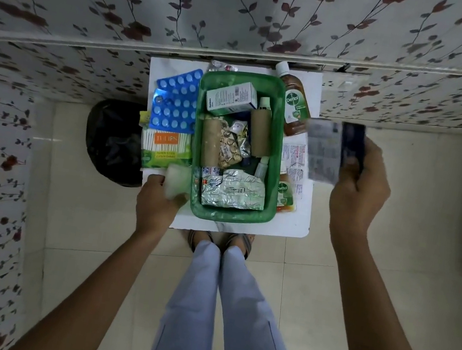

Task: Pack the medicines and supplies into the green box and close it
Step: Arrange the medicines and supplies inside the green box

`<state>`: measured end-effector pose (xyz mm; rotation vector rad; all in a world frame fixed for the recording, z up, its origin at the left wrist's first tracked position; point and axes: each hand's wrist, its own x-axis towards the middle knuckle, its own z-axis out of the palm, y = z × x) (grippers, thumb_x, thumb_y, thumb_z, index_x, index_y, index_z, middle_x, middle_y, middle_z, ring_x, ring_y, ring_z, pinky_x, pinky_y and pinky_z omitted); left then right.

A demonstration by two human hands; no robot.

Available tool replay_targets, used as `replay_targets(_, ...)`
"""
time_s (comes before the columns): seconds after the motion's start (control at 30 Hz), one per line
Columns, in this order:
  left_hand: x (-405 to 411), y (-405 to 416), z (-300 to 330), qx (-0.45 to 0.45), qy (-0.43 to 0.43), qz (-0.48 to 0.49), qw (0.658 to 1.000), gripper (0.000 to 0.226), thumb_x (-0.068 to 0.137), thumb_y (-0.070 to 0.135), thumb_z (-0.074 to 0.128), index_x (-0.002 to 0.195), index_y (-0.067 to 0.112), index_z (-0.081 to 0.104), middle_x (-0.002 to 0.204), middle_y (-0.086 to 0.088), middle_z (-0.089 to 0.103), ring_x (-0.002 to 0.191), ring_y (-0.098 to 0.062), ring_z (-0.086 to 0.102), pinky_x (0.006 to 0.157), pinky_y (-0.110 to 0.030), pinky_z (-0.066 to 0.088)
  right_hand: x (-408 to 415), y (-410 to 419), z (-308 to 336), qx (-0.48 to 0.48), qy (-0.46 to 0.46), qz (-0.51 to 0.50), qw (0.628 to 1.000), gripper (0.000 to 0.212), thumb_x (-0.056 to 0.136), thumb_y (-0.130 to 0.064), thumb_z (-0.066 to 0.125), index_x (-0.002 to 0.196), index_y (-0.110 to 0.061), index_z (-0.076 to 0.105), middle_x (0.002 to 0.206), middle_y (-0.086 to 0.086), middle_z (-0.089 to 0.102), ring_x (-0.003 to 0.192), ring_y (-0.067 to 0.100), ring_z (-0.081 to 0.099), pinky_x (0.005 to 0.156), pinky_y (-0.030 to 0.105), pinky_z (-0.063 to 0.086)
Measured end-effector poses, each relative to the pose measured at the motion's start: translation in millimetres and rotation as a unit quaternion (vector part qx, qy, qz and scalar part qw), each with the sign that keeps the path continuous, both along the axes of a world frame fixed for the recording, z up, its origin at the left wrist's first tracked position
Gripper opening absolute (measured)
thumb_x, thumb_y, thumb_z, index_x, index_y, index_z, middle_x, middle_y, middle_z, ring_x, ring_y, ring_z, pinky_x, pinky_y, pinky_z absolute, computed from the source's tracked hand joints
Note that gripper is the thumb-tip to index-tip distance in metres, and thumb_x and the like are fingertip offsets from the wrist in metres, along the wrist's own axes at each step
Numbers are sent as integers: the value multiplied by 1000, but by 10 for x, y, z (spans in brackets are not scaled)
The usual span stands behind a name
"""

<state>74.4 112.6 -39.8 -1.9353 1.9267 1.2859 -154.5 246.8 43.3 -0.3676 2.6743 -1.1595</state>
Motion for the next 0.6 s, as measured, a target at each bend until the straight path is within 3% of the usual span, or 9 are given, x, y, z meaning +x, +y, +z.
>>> replay_targets(0.07,-15,-22,40,4,19,-1,1000,42,69,26,76,101,6,58,99,-13,66,91,-32,60,68,-33,40,54,-152,193,-8,49,127,991,45,83,3,43,123,-12,57,104,11,65,87,11,53,70,5,42)
replay_targets(0.1,-25,-32,72,-5,28,0,1000,44,65,28,77,98,5,59,96,-13,64,91,-32,60,69,-35,42,87,-239,245,0,67,203,977,47,81,4,44,122,-13,59,100,10,66,82,13,54,68,6,42)
replay_targets(0.17,-46,-52,178,-47,30,18,998,51,63,27,75,103,3,55,105,-17,58,103,-35,54,84,-41,45,190,-438,238,24,65,342,937,44,77,0,47,116,-15,63,97,9,71,78,20,62,71,25,54)
replay_targets(0.23,-90,-40,372,-127,69,42,989,45,73,16,69,112,3,50,116,-20,51,114,-33,45,95,-37,40,316,-594,132,64,58,441,894,40,74,0,52,106,-18,67,92,8,74,80,27,67,72,41,55)
replay_targets(0.33,-211,-30,733,-197,212,-27,957,33,85,26,57,113,9,52,114,-4,57,107,-21,55,88,-31,47,430,-707,-15,80,34,490,868,42,68,10,57,98,-18,67,83,7,73,75,30,66,64,41,54)
replay_targets(0.4,-350,-60,892,-114,258,-98,954,37,83,39,54,114,19,53,104,8,63,97,-7,62,84,-20,49,427,-730,41,34,-6,481,876,35,75,4,55,99,-18,68,88,7,74,76,27,66,65,38,54)
replay_targets(0.47,-477,-84,921,-52,255,-133,956,37,79,43,56,112,27,54,96,12,66,90,-5,66,82,-24,54,382,-679,114,-16,-67,427,901,28,82,-2,56,102,-17,69,93,4,74,78,19,66,70,30,54)
replay_targets(0.53,-544,-121,891,-71,236,-132,960,30,79,35,59,106,23,60,90,5,68,85,-18,68,80,-41,57,237,-576,133,-65,-174,257,948,22,86,-9,57,102,-18,70,93,-1,72,77,8,63,70,18,52)
replay_targets(0.6,-583,-146,851,-95,215,-124,964,24,80,22,61,104,16,62,89,1,68,83,-24,68,78,-47,56,-33,-425,-24,-42,-188,73,979,21,88,-12,57,102,-20,70,96,-3,71,77,5,62,70,16,50)
